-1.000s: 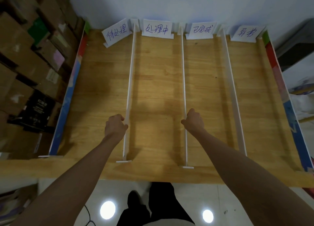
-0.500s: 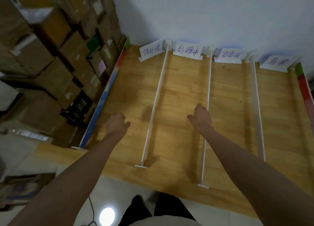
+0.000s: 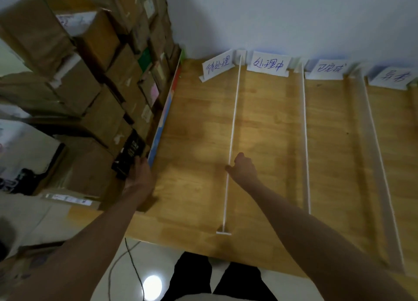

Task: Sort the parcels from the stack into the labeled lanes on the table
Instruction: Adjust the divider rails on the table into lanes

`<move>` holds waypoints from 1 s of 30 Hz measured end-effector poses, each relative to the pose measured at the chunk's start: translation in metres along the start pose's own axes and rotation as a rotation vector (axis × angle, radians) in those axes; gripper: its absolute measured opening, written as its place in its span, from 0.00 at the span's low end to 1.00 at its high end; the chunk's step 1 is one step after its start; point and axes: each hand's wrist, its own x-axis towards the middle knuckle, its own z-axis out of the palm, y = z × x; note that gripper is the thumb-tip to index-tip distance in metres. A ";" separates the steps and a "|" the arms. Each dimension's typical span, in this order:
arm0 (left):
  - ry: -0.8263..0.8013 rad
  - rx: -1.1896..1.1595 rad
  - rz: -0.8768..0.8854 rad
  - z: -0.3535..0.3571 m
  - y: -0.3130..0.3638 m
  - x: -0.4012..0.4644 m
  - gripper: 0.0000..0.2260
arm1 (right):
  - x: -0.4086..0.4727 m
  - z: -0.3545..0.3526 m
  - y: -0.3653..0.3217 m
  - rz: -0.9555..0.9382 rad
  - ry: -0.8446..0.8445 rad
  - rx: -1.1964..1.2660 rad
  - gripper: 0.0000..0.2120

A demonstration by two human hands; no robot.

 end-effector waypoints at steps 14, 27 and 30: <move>0.116 0.207 0.244 0.018 -0.013 0.037 0.19 | -0.011 0.047 -0.019 0.206 0.039 -0.093 0.16; 0.080 0.133 0.210 0.013 -0.008 0.023 0.24 | -0.021 0.051 -0.018 0.215 0.028 -0.057 0.15; 0.091 0.175 0.208 0.012 -0.008 0.024 0.23 | -0.023 0.052 -0.017 0.204 0.026 -0.066 0.17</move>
